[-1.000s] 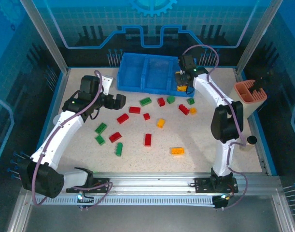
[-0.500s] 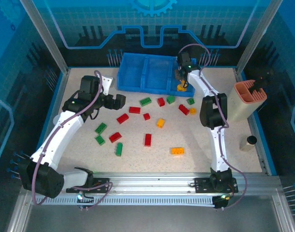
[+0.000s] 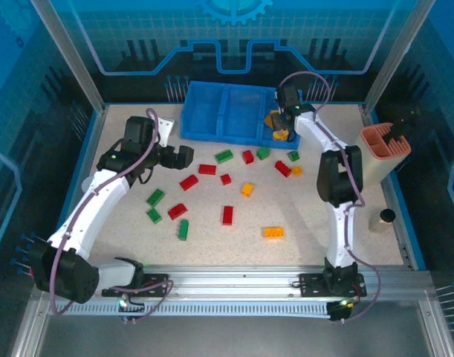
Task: Sort the legos into containers by color
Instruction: Place the lego in the container, then pick up the lego from the middle-right of the table.
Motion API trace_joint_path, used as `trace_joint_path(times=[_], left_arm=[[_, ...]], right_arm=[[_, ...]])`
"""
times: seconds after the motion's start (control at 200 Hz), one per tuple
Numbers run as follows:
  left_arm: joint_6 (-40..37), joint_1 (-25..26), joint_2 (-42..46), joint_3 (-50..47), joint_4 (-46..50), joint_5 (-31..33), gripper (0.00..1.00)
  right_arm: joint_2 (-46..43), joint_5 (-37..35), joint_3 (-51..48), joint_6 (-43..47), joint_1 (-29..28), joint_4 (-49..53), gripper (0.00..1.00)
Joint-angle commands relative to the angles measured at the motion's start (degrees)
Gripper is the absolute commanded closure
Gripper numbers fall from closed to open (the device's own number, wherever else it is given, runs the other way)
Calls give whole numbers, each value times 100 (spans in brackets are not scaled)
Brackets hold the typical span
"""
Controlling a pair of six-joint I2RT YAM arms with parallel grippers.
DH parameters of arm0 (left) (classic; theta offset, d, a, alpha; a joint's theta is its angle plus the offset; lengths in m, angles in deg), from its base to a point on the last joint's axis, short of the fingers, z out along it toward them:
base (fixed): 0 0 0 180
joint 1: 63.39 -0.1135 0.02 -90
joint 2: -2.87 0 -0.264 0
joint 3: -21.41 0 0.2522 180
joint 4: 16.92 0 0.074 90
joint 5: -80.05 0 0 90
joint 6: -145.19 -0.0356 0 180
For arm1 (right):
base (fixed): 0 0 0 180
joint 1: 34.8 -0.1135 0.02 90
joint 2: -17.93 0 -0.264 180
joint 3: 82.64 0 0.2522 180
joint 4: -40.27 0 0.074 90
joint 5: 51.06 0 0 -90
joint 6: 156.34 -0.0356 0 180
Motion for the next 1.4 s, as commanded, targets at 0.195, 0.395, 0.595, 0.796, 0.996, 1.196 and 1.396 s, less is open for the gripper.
trace_joint_path(times=[0.195, 0.395, 0.595, 0.796, 0.996, 1.196, 1.396], left_arm=[[-67, -18, 42, 51, 75, -115, 1], [-49, -1, 74, 16, 125, -132, 1], [-57, 7, 36, 28, 130, -113, 1], [-117, 51, 5, 33, 202, -25, 1], [-148, 69, 40, 6, 196, 14, 1], [-161, 73, 75, -2, 202, 36, 1], [-172, 69, 75, -11, 186, 71, 1]], right_arm=[[-2441, 270, -2663, -286, -95, -440, 39], [-2923, 543, -3584, -139, 167, -329, 39], [-3085, 596, -4065, -193, 202, -258, 35], [-2519, 847, -4000, 145, 401, -171, 22], [-2100, 902, -3906, 223, 556, -185, 29], [-1807, 872, -3802, 317, 590, -225, 32], [-1535, 708, -3625, 319, 590, -194, 31]])
